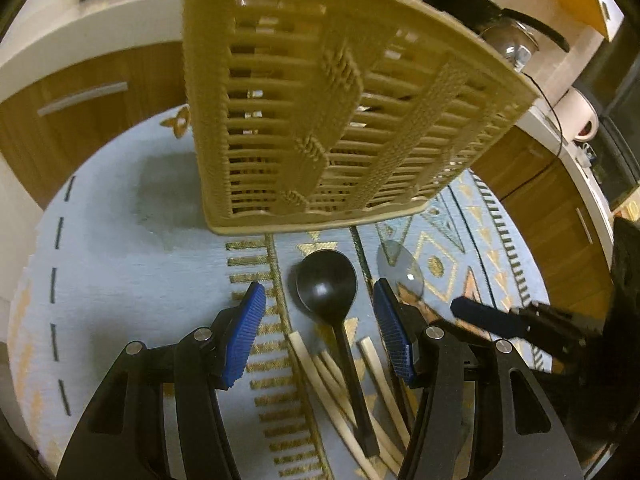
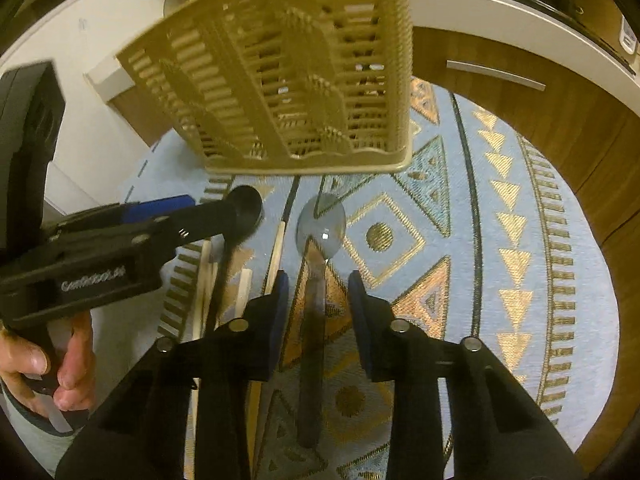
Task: Organize utensils
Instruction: 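Grasp a clear spoon with the right gripper while the left grasps the black spoon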
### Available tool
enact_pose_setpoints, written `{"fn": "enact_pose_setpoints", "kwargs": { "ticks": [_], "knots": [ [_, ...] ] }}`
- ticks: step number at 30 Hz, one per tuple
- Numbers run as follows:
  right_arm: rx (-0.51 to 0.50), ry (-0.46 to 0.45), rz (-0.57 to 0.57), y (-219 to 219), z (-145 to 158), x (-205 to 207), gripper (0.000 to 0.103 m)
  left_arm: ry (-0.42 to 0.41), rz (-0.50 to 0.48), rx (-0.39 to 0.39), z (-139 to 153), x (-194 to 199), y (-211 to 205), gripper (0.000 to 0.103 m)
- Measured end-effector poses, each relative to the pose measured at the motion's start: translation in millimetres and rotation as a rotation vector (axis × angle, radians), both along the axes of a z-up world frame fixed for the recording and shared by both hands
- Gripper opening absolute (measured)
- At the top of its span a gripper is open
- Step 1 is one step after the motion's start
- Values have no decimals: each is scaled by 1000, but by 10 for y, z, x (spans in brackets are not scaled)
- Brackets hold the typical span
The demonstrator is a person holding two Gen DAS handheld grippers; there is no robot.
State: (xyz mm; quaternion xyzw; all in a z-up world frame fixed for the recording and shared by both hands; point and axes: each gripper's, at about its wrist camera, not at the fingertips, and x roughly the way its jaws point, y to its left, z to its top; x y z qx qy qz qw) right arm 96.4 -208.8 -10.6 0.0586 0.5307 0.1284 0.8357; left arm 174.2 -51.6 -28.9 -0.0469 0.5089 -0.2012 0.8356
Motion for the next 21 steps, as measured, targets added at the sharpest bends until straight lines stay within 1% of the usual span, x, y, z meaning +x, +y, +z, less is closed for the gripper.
{"fn": "enact_pose_setpoints", "kwargs": {
  "ticks": [4, 7, 10, 15, 21],
  "knots": [
    [-32, -6, 8, 55, -68, 13, 23, -12, 30, 34, -70, 54, -78, 55],
    [-47, -5, 12, 79, -118, 24, 23, -26, 40, 45, -100, 72, -135, 55],
    [-66, -20, 20, 109, -123, 22, 23, -45, 41, 73, -114, 75, -206, 55],
    [-123, -48, 45, 279, -175, 2, 23, -68, 35, 109, -125, 97, -335, 55],
    [-133, -60, 65, 394, -222, -60, 23, -87, 16, 99, -140, 81, -335, 55]
  ]
}}
